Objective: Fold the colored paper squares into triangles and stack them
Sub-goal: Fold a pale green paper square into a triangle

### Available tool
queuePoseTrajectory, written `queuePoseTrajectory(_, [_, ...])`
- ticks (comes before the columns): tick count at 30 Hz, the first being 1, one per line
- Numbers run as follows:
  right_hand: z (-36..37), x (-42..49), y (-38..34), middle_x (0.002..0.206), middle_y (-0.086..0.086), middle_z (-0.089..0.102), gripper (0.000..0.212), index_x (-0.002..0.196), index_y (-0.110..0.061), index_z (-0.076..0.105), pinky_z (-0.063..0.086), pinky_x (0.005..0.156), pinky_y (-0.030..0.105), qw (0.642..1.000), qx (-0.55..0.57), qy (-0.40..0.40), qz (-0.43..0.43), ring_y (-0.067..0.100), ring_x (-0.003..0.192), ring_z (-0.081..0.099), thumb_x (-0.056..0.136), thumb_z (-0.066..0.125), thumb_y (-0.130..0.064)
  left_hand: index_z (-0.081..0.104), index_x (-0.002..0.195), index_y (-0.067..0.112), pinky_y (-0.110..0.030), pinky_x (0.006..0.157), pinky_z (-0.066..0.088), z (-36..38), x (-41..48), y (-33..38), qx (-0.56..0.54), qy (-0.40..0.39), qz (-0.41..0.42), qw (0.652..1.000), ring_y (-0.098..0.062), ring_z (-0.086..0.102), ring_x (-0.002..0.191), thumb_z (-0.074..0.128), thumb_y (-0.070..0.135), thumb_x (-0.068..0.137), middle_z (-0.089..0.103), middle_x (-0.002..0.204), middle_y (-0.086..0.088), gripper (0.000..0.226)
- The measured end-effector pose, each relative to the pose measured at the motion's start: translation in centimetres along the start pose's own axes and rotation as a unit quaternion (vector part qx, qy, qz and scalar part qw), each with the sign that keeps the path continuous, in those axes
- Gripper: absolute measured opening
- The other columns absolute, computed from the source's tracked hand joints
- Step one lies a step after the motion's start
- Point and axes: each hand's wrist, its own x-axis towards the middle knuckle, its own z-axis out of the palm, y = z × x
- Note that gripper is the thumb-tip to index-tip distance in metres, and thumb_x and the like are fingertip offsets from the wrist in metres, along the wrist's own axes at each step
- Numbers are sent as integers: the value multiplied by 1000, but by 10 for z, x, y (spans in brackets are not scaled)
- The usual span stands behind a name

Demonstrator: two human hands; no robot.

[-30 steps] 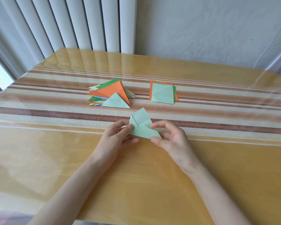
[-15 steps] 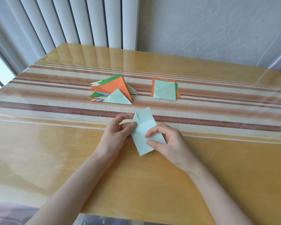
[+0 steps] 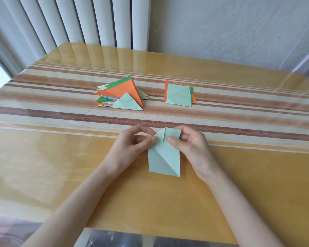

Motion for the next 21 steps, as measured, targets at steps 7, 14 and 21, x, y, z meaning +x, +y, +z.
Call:
queuePoseTrajectory(7, [0,-2,-2,84,-6,71,27,77,-11,71,47,75,16,998,12,-17,-56,7,84,65,80,62,14,70,82,16,-27,69,42,-7,-1,0,-41,2,-23,999,-18,53,70,61,8,88,57,75,-13,13])
queuePoseTrajectory(14, [-1,-3,3,93,1,67,23,77,-9,73,43,80,15,994,-25,-27,-101,7,93,61,78,52,1,69,85,10,-22,67,52,-6,-1,2,-61,25,-30,997,-15,64,79,60,2,91,69,83,-6,13])
queuePoseTrajectory(21, [0,-5,4,91,-6,68,20,104,-20,63,47,75,17,998,-28,-29,-37,7,87,63,85,67,-25,67,93,8,-19,66,52,-3,-2,2,-39,49,-32,998,-10,64,75,63,1,87,68,77,-12,10])
